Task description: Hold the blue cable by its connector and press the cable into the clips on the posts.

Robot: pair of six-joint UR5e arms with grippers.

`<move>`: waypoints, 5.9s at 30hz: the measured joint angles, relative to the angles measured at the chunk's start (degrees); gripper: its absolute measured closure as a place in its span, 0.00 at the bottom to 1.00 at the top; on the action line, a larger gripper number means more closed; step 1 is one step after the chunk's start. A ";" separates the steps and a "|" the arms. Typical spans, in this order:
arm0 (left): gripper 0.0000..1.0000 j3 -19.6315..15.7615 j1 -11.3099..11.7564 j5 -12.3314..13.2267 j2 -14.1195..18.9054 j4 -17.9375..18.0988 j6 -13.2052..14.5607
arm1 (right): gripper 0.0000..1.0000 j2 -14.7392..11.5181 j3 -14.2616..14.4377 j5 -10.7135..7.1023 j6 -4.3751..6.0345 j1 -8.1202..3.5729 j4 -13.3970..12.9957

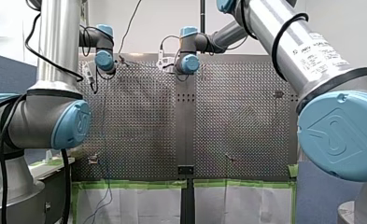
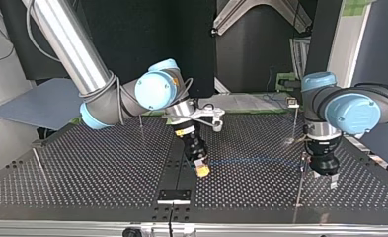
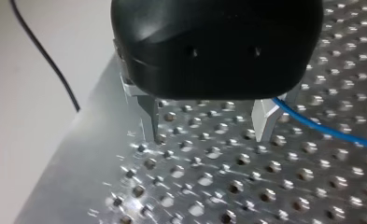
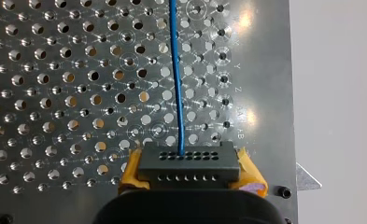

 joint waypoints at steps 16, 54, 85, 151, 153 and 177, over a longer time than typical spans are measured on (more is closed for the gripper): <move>0.00 -7.75 -0.54 1.96 7.35 -8.94 -0.98 | 1.00 0.00 0.00 -0.21 0.00 0.00 0.07; 0.00 -10.01 -1.03 9.98 17.93 -13.88 10.10 | 1.00 0.00 0.01 -0.21 0.01 0.23 0.23; 0.00 -9.75 -1.90 10.29 18.60 -12.23 15.87 | 1.00 0.00 0.02 -0.21 0.00 0.44 0.77; 0.00 0.77 -17.15 -11.05 3.63 -5.25 21.88 | 1.00 0.00 0.05 -0.29 -0.05 -0.93 1.16; 0.00 1.03 -17.19 -12.03 3.51 -4.77 21.82 | 1.00 0.00 0.06 -0.29 -0.06 -0.92 1.18; 0.00 1.77 -17.62 -13.74 3.34 -2.48 22.30 | 1.00 0.00 0.07 -0.38 0.00 -1.06 1.38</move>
